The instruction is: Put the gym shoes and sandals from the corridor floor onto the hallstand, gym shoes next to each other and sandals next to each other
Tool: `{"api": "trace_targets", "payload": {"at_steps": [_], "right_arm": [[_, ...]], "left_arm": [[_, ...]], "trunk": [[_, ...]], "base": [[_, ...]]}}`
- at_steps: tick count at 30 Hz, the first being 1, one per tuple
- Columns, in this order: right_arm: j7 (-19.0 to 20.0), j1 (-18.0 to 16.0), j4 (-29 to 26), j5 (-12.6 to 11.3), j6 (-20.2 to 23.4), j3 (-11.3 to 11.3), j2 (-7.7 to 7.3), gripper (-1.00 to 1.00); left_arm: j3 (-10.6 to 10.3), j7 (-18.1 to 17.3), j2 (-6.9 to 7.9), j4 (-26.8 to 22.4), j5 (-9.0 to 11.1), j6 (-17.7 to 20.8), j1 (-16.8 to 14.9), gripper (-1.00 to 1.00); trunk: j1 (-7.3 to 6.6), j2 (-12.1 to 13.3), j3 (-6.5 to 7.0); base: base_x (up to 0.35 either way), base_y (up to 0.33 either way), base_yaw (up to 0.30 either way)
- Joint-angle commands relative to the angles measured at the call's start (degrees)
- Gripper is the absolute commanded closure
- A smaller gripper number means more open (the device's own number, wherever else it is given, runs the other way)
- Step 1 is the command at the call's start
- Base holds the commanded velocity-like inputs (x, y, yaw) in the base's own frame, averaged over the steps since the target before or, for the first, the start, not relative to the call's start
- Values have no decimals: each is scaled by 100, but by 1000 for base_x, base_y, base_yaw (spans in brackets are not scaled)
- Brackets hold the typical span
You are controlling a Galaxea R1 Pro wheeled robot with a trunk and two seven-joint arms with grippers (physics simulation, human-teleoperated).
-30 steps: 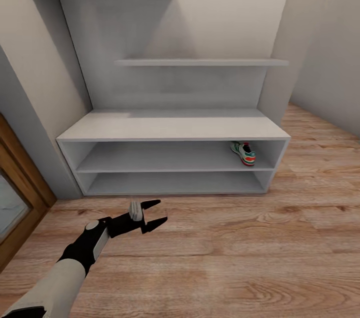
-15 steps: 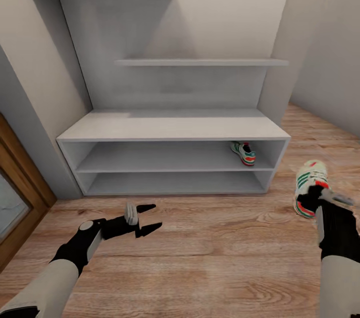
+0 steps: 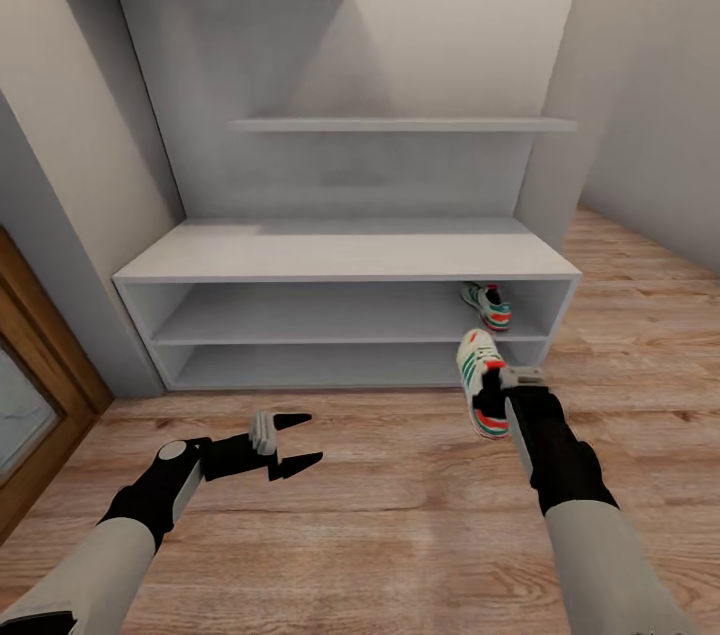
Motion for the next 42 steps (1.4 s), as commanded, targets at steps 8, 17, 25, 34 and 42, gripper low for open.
{"api": "trace_targets", "payload": {"at_steps": [8,17,25,34,42], "right_arm": [[-7,-4,504,71,116,198,50,100],[-17,-4,1142,107,-663,226,47,100],[-17,-4,1710,105,-1767,224,46,100],[21,-4,1616,82,-1823,207,29,100],[27,-4,1715,86,-1822,206,30,100]], "left_arm": [[17,-34,71,1,-11,-43,-3,-100],[9,-41,79,-5,-12,-43,-3,-100],[9,-38,79,-1,-9,-43,-3,-100],[1,-200,-53,227,-15,-5,107,-100],[-8,-32,-95,485,-58,126,369,-100]], "trunk": [[-1,-2,-5],[-1,-2,-5],[-1,-2,-5],[-1,-2,-5],[-1,-2,-5]], "base": [[0,0,0],[0,0,0],[0,0,0],[0,0,0],[0,0,0]]}}
